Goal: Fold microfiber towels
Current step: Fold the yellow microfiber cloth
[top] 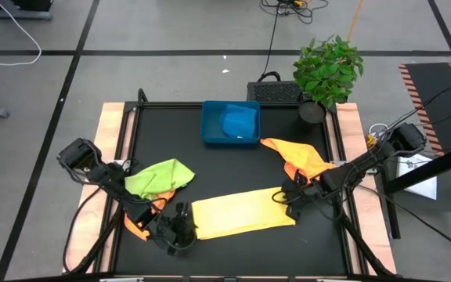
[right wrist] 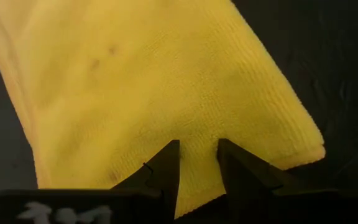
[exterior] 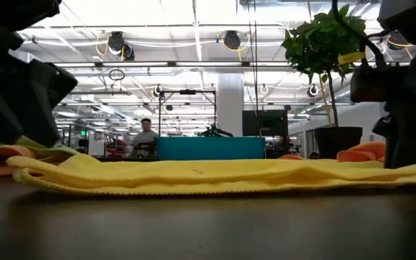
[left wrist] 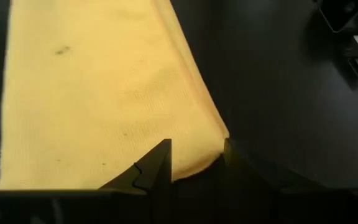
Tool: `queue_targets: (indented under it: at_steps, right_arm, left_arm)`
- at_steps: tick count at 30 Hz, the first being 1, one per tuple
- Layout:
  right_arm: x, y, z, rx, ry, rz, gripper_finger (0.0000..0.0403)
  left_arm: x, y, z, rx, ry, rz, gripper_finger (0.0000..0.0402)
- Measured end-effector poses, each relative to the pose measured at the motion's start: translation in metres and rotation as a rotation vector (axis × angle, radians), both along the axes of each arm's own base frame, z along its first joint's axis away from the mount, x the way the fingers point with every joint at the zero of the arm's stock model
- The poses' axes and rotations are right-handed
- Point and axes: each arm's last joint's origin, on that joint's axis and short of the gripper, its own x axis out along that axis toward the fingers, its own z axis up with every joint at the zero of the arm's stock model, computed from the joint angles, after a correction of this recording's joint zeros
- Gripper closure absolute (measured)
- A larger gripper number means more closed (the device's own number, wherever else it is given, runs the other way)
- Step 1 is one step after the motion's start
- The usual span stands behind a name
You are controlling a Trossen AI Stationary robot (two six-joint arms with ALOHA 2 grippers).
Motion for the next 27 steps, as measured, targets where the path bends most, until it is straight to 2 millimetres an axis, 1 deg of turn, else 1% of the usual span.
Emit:
queue_targets:
  at_steps: [5, 8, 12, 17, 19, 21, 23, 27]
  right_arm:
    - [-0.002, -0.009, -0.006, -0.017, 0.025, -0.039, 0.0296]
    - [0.001, -0.018, -0.005, -0.095, -0.003, -0.062, 0.0296]
    - [0.011, -0.034, -0.003, -0.195, -0.077, -0.100, 0.0296]
    - [0.023, -0.058, 0.001, -0.215, -0.151, -0.156, 0.0296]
    - [0.026, -0.063, 0.003, -0.168, -0.176, -0.161, 0.0296]
    - [0.027, -0.064, 0.004, -0.079, -0.184, -0.122, 0.0296]
    - [0.029, -0.061, 0.007, -0.004, -0.214, -0.074, 0.0296]
    - [0.033, -0.042, 0.019, 0.121, -0.323, 0.007, 0.0296]
  left_arm:
    - [0.005, 0.006, 0.000, 0.001, -0.002, 0.026, 0.0252]
    - [0.007, 0.008, 0.001, -0.001, -0.008, 0.041, 0.0252]
    - [0.009, 0.011, 0.001, 0.070, -0.043, 0.081, 0.0252]
    - [0.008, 0.013, 0.004, 0.126, -0.069, 0.083, 0.0252]
    - [0.009, 0.013, 0.008, 0.123, -0.089, 0.090, 0.0252]
    - [0.008, 0.013, 0.012, 0.122, -0.100, 0.094, 0.0252]
    - [0.006, 0.013, 0.015, 0.124, -0.109, 0.086, 0.0252]
    - [0.004, 0.014, 0.017, 0.168, -0.113, 0.079, 0.0252]
